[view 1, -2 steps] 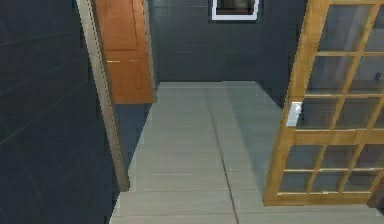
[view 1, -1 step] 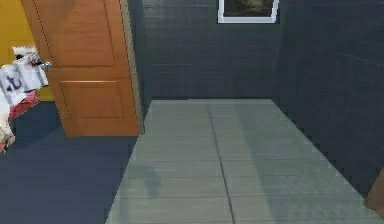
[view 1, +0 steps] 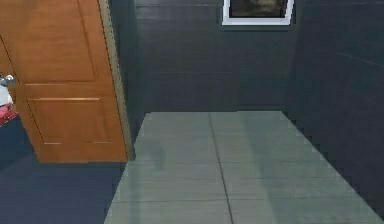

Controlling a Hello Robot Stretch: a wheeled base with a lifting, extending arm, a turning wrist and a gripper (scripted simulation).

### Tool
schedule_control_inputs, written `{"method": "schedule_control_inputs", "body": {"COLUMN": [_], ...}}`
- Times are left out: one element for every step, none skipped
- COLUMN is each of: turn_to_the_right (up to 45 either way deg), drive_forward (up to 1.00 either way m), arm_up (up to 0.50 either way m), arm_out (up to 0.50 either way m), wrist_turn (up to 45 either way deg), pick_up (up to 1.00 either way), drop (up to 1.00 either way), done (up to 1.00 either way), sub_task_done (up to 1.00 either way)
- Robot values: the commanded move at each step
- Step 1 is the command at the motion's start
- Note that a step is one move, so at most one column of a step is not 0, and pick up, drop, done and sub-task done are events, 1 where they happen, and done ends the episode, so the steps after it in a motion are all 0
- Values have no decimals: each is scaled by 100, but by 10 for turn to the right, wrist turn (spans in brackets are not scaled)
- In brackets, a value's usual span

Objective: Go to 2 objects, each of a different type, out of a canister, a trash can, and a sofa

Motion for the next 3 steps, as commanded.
{"method": "schedule_control_inputs", "body": {"turn_to_the_right": [-450,-120,0], "drive_forward": [0,0,100], "arm_up": [0,0,0], "arm_out": [0,0,0], "wrist_turn": [0,0,0], "pick_up": [0,0,0], "drop": [0,0,0], "done": [0,0,0], "sub_task_done": [0,0,0]}}
